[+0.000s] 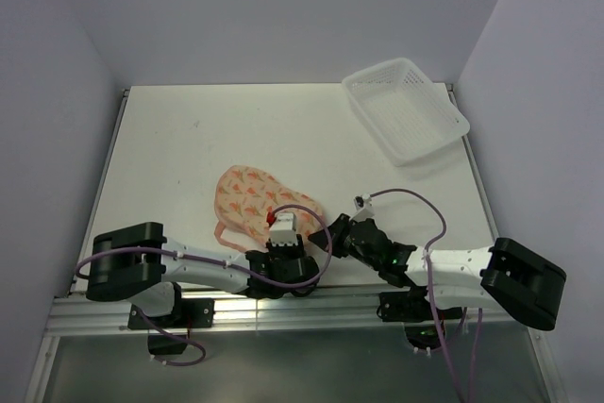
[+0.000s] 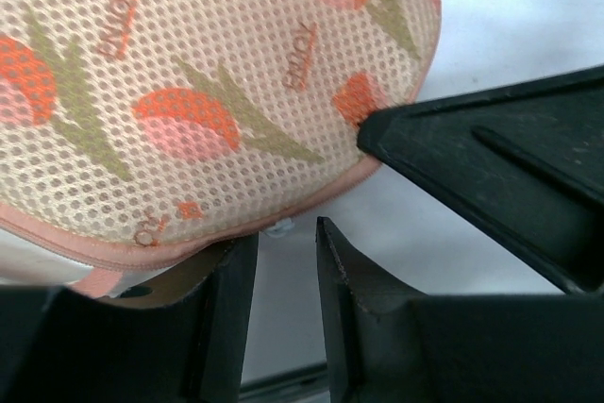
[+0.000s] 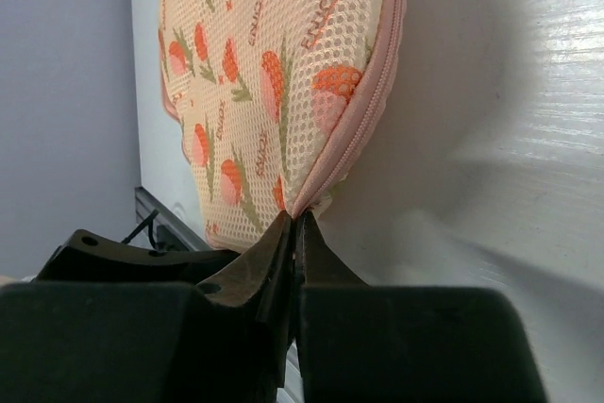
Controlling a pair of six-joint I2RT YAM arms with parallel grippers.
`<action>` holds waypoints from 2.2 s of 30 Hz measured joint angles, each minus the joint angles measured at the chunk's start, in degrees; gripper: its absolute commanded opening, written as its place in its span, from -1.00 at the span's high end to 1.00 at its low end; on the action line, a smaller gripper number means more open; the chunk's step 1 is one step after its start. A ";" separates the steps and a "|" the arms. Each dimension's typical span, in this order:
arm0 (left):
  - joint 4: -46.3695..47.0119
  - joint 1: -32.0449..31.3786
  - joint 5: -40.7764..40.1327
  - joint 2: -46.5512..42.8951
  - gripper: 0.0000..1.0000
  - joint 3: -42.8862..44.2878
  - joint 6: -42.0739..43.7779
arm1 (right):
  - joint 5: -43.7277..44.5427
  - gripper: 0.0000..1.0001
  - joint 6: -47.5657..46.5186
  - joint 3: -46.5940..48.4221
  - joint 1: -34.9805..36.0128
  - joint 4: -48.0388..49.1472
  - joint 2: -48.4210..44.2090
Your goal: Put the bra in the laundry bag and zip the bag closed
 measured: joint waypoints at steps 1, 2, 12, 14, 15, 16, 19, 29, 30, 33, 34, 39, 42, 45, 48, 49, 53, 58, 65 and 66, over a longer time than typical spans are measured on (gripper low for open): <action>-0.46 0.02 -0.42 0.44 0.23 0.35 -0.07 | 0.00 0.93 -0.07 0.00 0.00 0.00 -0.09; -1.07 0.00 -1.03 0.81 0.22 0.76 -0.26 | 0.00 0.95 -0.09 0.00 0.00 0.00 -0.11; -4.72 0.00 -4.76 1.62 0.52 2.86 -1.44 | 0.02 0.99 -0.31 0.00 0.02 -0.46 -0.74; -5.20 0.00 -5.31 1.75 0.65 2.89 -1.44 | 0.02 1.00 -0.35 -0.02 0.02 -0.50 -0.90; -5.51 0.00 -5.51 1.79 0.71 2.99 -1.44 | 0.04 1.00 -0.37 -0.02 0.02 -0.52 -0.94; -5.73 0.00 -5.66 1.88 0.82 3.19 -1.44 | 0.04 1.00 -0.37 -0.02 0.02 -0.59 -0.98; -6.38 0.00 -5.73 1.92 0.99 3.82 -1.49 | 0.11 1.00 -0.52 -0.02 0.02 -0.81 -1.22; -7.41 -0.37 -5.66 -0.28 1.00 1.86 -3.93 | 0.81 1.00 -3.50 0.04 -0.02 -4.87 -4.22; -7.76 -0.44 -5.68 -1.62 1.00 0.57 -4.57 | 0.96 1.00 -4.15 0.26 -0.11 -5.97 -4.76; -9.27 -0.50 -5.66 -6.95 1.00 -4.59 -6.16 | 0.94 1.00 -7.23 1.77 -1.55 -9.55 -5.99; -9.40 -0.48 -5.66 -8.94 0.99 -6.38 -6.60 | 0.55 1.00 -8.20 2.43 -2.27 -10.54 -6.10; -9.46 -0.48 -5.55 -18.36 1.00 -12.22 -8.00 | -3.26 1.00 -14.03 5.99 -7.76 -14.10 -5.77; -8.24 -0.17 -5.07 -22.97 1.00 -14.88 -8.13 | -5.25 0.99 -17.77 8.52 -10.84 -16.39 -4.09; -5.53 0.61 -3.69 -25.77 1.00 -17.62 -6.84 | -6.82 -0.36 -21.24 12.63 -12.90 -19.56 -1.05; -3.58 1.09 -2.78 -25.31 1.00 -17.94 -4.74 | -6.45 -0.87 -23.65 15.50 -12.81 -20.94 0.28; -2.51 1.36 -2.36 -24.59 1.00 -17.81 -3.89 | -6.10 -0.89 -23.65 15.63 -12.09 -20.96 0.04; 4.15 3.04 0.02 -20.15 1.00 -16.00 -0.09 | -5.03 -0.89 -18.82 11.54 -5.01 -18.32 -3.82; 12.50 5.18 3.37 -16.06 1.00 -14.19 3.72 | -3.67 -0.89 -9.18 1.88 1.14 -13.18 -8.17; 16.74 5.38 6.47 -14.43 1.00 -13.64 5.51 | -1.20 -0.89 -3.54 0.76 1.46 -8.22 -6.95; 17.05 5.35 6.71 -14.23 1.00 -13.64 5.57 | -1.14 -0.83 -3.26 1.07 1.46 -7.17 -6.05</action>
